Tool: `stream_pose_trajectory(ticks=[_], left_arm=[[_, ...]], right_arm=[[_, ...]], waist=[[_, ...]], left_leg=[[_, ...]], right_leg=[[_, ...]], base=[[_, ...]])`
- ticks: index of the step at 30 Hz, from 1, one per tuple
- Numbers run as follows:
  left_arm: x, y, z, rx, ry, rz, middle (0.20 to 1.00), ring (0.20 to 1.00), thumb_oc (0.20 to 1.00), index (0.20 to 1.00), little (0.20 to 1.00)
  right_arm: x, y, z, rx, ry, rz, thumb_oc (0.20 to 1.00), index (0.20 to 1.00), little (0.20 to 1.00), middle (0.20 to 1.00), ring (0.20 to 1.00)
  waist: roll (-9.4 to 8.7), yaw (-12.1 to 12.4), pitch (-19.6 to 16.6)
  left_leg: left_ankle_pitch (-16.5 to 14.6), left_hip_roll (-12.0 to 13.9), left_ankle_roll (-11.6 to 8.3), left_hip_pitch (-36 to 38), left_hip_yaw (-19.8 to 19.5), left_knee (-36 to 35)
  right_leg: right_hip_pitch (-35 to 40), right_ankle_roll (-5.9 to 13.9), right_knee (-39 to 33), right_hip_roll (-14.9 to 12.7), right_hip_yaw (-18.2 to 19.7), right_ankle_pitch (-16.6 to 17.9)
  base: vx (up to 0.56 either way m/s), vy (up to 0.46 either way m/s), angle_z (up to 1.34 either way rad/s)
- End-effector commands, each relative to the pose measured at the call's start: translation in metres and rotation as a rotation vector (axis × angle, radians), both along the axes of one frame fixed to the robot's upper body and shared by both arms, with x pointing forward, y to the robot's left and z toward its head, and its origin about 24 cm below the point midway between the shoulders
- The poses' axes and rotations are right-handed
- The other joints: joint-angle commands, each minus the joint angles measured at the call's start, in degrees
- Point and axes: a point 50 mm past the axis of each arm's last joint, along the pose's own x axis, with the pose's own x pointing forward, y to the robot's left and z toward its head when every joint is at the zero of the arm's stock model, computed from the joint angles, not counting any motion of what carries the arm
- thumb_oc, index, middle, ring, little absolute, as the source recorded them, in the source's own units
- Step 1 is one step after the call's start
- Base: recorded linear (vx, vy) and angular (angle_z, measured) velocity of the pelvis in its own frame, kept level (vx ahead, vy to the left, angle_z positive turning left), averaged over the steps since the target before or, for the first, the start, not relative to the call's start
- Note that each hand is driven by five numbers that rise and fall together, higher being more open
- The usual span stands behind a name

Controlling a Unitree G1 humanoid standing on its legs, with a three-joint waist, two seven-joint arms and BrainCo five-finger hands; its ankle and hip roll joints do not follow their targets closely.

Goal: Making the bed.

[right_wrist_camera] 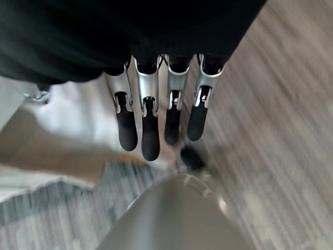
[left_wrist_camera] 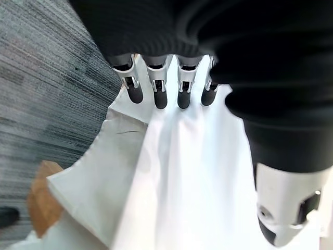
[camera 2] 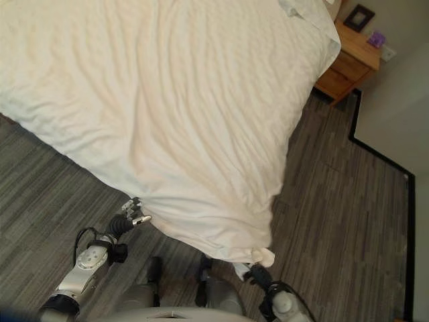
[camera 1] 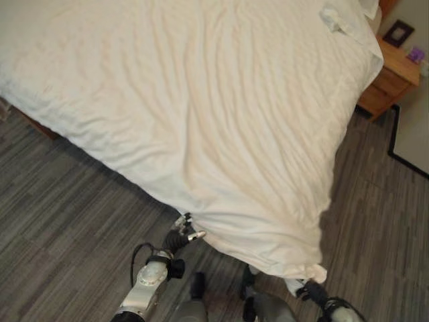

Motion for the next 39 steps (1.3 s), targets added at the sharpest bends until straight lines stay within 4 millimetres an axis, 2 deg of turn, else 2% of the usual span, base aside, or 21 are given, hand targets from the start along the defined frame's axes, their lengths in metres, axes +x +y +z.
stream_pose_trajectory(ticks=[1,2,3,7,11,12,15,20,22,23,24,27,28,30,31,33,34,35,37,38,39], left_arm=[[0.013,-0.008,0.015,-0.027,-0.086,-0.043,1.0,1.0,1.0,1.0,1.0],[0.012,-0.007,0.013,-0.026,-0.076,-0.047,1.0,1.0,1.0,1.0,1.0],[0.011,-0.008,0.012,-0.032,-0.07,-0.047,1.0,1.0,1.0,1.0,1.0],[0.006,-0.005,0.008,-0.044,-0.04,-0.053,1.0,1.0,1.0,1.0,1.0],[0.006,-0.004,0.007,-0.047,-0.038,-0.048,1.0,1.0,1.0,1.0,1.0],[0.008,-0.004,0.008,-0.04,-0.036,-0.057,1.0,1.0,1.0,1.0,1.0],[0.01,-0.004,0.01,-0.036,-0.038,-0.077,1.0,1.0,1.0,1.0,1.0],[0.017,-0.01,0.015,-0.03,-0.056,-0.123,1.0,1.0,1.0,1.0,1.0],[0.017,-0.011,0.015,-0.034,-0.058,-0.123,1.0,1.0,1.0,1.0,1.0],[0.017,-0.011,0.015,-0.034,-0.058,-0.123,1.0,1.0,1.0,1.0,1.0],[0.018,-0.013,0.014,-0.032,-0.059,-0.125,1.0,1.0,1.0,1.0,1.0],[0.018,-0.016,0.013,-0.036,-0.058,-0.132,1.0,1.0,1.0,1.0,1.0],[0.019,-0.017,0.012,-0.035,-0.06,-0.127,1.0,1.0,1.0,1.0,1.0],[0.019,-0.019,0.012,-0.045,-0.067,-0.114,1.0,1.0,1.0,1.0,1.0],[0.019,-0.02,0.012,-0.056,-0.072,-0.104,1.0,1.0,1.0,1.0,1.0],[0.018,-0.023,0.011,-0.067,-0.075,-0.092,1.0,1.0,1.0,1.0,1.0],[0.019,-0.029,0.012,-0.077,-0.082,-0.102,1.0,1.0,1.0,1.0,1.0],[0.019,-0.028,0.012,-0.075,-0.082,-0.101,1.0,1.0,1.0,1.0,1.0],[0.017,-0.033,0.011,-0.082,-0.073,-0.115,1.0,1.0,1.0,1.0,1.0],[0.017,-0.033,0.011,-0.082,-0.073,-0.115,1.0,1.0,1.0,1.0,1.0],[0.013,-0.034,0.01,-0.083,-0.065,-0.134,1.0,1.0,1.0,1.0,1.0]], right_arm=[[-0.089,-0.059,-0.018,-0.166,0.378,-0.139,0.2,0.2,0.2,0.2,0.2],[-0.094,-0.057,-0.02,-0.153,0.401,-0.174,0.241,0.241,0.241,0.241,0.241],[-0.1,-0.057,-0.021,-0.141,0.425,-0.22,1.0,1.0,1.0,1.0,1.0],[-0.103,-0.073,-0.018,-0.1,0.407,-0.481,1.0,1.0,1.0,1.0,1.0],[-0.101,-0.087,-0.014,-0.097,0.373,-0.587,1.0,1.0,1.0,1.0,1.0],[-0.11,-0.112,-0.005,-0.106,0.359,-0.753,1.0,1.0,1.0,1.0,1.0],[-0.129,-0.148,0.011,-0.154,0.344,-0.94,1.0,1.0,1.0,1.0,1.0],[-0.173,-0.237,0.077,-0.36,0.207,-1.278,1.0,1.0,1.0,1.0,1.0],[-0.172,-0.268,0.11,-0.438,0.073,-1.329,1.0,1.0,1.0,1.0,1.0],[-0.172,-0.268,0.11,-0.439,0.073,-1.329,1.0,1.0,1.0,1.0,1.0],[-0.16,-0.288,0.135,-0.494,-0.044,-1.315,1.0,1.0,1.0,1.0,1.0],[-0.137,-0.302,0.155,-0.522,-0.177,-1.281,1.0,1.0,1.0,1.0,1.0],[-0.104,-0.305,0.167,-0.519,-0.322,-1.2,1.0,1.0,1.0,1.0,1.0],[-0.05,-0.296,0.188,-0.477,-0.563,-1.06,1.0,1.0,1.0,1.0,1.0],[-0.022,-0.28,0.195,-0.402,-0.692,-0.995,0.2,0.2,0.2,0.2,0.2],[0.026,-0.236,0.201,-0.229,-0.885,-0.852,0.2,0.2,0.2,0.2,0.2],[0.063,-0.185,0.207,0.04,-1.049,-0.751,0.2,0.2,0.2,0.2,0.2],[0.063,-0.184,0.207,0.043,-1.049,-0.751,0.2,0.2,0.2,0.2,0.2],[0.088,-0.134,0.205,0.317,-1.091,-0.64,0.2,0.2,0.2,0.2,0.2],[0.088,-0.134,0.205,0.317,-1.091,-0.64,0.2,0.2,0.2,0.2,0.2],[0.099,-0.095,0.201,0.498,-1.036,-0.495,0.2,0.2,0.2,0.2,0.2]], waist=[[2.88,0.3,1.4],[3.1,0.3,1.1],[3.26,0.4,0.9],[4.45,0.1,-0.4],[4.68,-0.2,-0.7],[4.75,-0.5,-1.0],[4.77,-1.1,-1.9],[4.95,-3.1,-3.2],[5.02,-3.8,-3.5],[5.04,-3.8,-3.5],[5.08,-4.3,-3.4],[5.13,-4.6,-3.3],[5.25,-4.9,-3.1],[5.53,-5.2,-2.9],[5.76,-5.3,-2.6],[6.02,-5.4,-2.3],[6.26,-4.8,-2.0],[6.13,-4.9,-2.0],[6.51,-4.1,-1.5],[6.51,-4.1,-1.5],[6.68,-3.2,-1.3]], left_leg=[[3.6,-0.4,-0.83,-2.3,-1.0,-1.0],[3.5,-0.5,-0.8,-2.2,-0.9,-1.0],[3.4,-0.5,-0.77,-2.1,-1.0,-1.0],[2.9,-0.8,-0.67,-1.1,-0.9,-1.0],[2.8,-0.8,-0.73,-0.8,-0.5,-1.0],[2.5,-0.8,-0.77,-0.1,-0.4,-1.0],[2.4,-0.9,-0.88,0.1,-0.1,-1.0],[1.9,-1.0,-1.12,0.7,0.0,-1.0],[1.9,-1.1,-1.15,0.8,0.3,-1.0],[1.9,-1.1,-1.15,0.8,0.3,-1.0],[1.8,-1.1,-1.16,0.8,0.6,-1.0],[1.8,-0.9,-1.14,0.9,1.1,-1.0],[1.7,-0.8,-1.09,0.9,1.7,-1.0],[1.6,-0.6,-1.02,0.9,2.3,-1.0],[1.2,-0.5,-0.95,1.2,2.5,-1.0],[1.2,-0.3,-0.85,1.2,3.0,-1.0],[1.7,-0.4,-0.73,1.0,3.1,-1.0],[1.7,-0.4,-0.74,1.0,3.1,-1.0],[1.9,-0.3,-0.72,0.8,3.0,-1.0],[1.9,-0.3,-0.72,0.8,3.0,-1.0],[2.2,-0.4,-0.81,0.6,2.7,-1.0]], right_leg=[[3.6,1.37,4.2,0.2,-0.2,-1.6],[3.7,1.37,4.0,0.2,-0.2,-1.7],[3.9,1.35,3.9,0.2,-0.2,-1.8],[4.9,1.38,3.8,-0.1,-0.5,-2.2],[5.2,1.4,3.8,-0.1,-0.3,-2.1],[5.8,1.51,3.7,-0.1,-0.3,-2.1],[6.1,1.67,3.7,-0.2,-0.2,-1.8],[6.8,2.1,3.0,-0.5,0.3,-1.3],[6.7,2.21,3.1,-0.5,0.7,-1.2],[6.7,2.21,3.1,-0.5,0.7,-1.2],[6.5,2.31,3.3,-0.5,1.1,-1.1],[6.4,2.33,3.3,-0.5,1.5,-0.9],[6.1,2.37,3.3,-0.4,2.0,-0.7],[5.7,2.38,3.3,-0.2,2.5,-0.6],[5.9,2.4,3.3,-0.1,2.7,-0.9],[5.7,2.28,3.3,0.1,3.0,-0.9],[5.5,2.09,3.1,0.0,2.8,-0.8],[5.5,2.09,3.1,0.0,2.8,-0.8],[5.4,1.95,3.0,-0.1,2.4,-0.9],[5.4,1.95,3.0,-0.1,2.4,-0.9],[5.4,1.9,2.8,-0.3,1.9,-1.0]], base=[[0.0,0.0,0.0],[0.0,0.0,0.0],[0.0,0.0,0.0],[0.0,0.0,0.0],[0.0,-0.001,-0.01],[0.0,-0.008,-0.06],[0.01,-0.015,-0.05],[0.01,0.002,-0.01],[0.0,0.005,-0.04],[0.0,-0.001,-0.04],[0.0,0.0,-0.05],[0.0,0.003,-0.13],[-0.01,0.006,-0.14],[0.0,0.006,-0.23],[-0.01,0.001,-0.29],[-0.02,-0.01,-0.17],[-0.02,-0.013,-0.11],[-0.04,-0.026,-0.13],[-0.01,-0.007,-0.06],[-0.03,-0.023,0.13],[-0.02,-0.027,0.13]])
